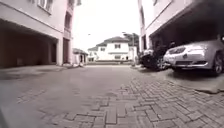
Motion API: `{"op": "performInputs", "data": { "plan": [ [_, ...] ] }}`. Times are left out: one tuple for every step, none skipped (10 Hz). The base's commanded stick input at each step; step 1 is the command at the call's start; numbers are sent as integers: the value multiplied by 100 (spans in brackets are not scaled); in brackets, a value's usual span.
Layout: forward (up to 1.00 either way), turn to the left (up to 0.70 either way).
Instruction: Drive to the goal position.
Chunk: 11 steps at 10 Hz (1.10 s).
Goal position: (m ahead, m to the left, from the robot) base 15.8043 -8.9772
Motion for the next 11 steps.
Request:
{"op": "performInputs", "data": {
  "plan": [
    [70, 0],
    [70, 0],
    [70, 0],
    [70, 0],
    [70, 0],
    [70, 0],
    [70, 0],
    [70, 0],
    [70, 0],
    [70, 0],
    [70, 0]
  ]
}}
